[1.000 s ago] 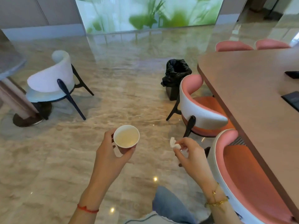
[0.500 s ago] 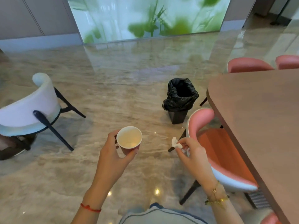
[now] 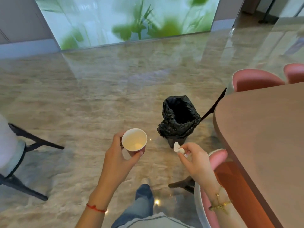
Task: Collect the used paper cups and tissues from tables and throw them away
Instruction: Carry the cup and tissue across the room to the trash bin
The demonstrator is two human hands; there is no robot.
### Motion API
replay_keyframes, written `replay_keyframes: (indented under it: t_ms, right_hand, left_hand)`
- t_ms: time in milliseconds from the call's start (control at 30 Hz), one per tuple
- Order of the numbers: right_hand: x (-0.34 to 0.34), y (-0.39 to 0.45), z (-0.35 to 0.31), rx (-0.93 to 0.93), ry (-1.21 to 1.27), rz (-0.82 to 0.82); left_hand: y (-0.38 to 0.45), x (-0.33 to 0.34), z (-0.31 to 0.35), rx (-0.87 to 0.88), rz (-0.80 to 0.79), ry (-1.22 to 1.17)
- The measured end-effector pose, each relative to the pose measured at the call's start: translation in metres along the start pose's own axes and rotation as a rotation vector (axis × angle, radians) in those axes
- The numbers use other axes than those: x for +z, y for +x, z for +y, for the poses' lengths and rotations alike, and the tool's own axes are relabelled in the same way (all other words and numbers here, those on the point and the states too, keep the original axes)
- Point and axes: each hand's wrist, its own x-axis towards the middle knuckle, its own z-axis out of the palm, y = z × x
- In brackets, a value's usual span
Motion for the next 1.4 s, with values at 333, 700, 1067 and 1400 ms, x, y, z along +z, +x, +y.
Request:
replay_keyframes:
  t_ms: [333, 700, 1067, 1400]
  right_hand:
    - [0.005, 0.215, 0.046, 0.154, 0.0, 0.146]
    - [-0.008, 0.407, 0.166, 0.337, -0.023, 0.093]
    - [0.006, 0.535, 0.27, 0.507, -0.03, -0.149]
    - [0.007, 0.562, 0.295, 0.527, -0.031, -0.199]
  left_hand:
    - [0.27, 0.082, 0.004, 0.113, -0.184, 0.03]
    - [0.476, 0.255, -0.019, 0.067, -0.355, 0.087]
    - [0.59, 0.371, -0.045, -0.15, -0.488, 0.147]
    - [0.634, 0.39, -0.063, -0.181, -0.61, 0.314]
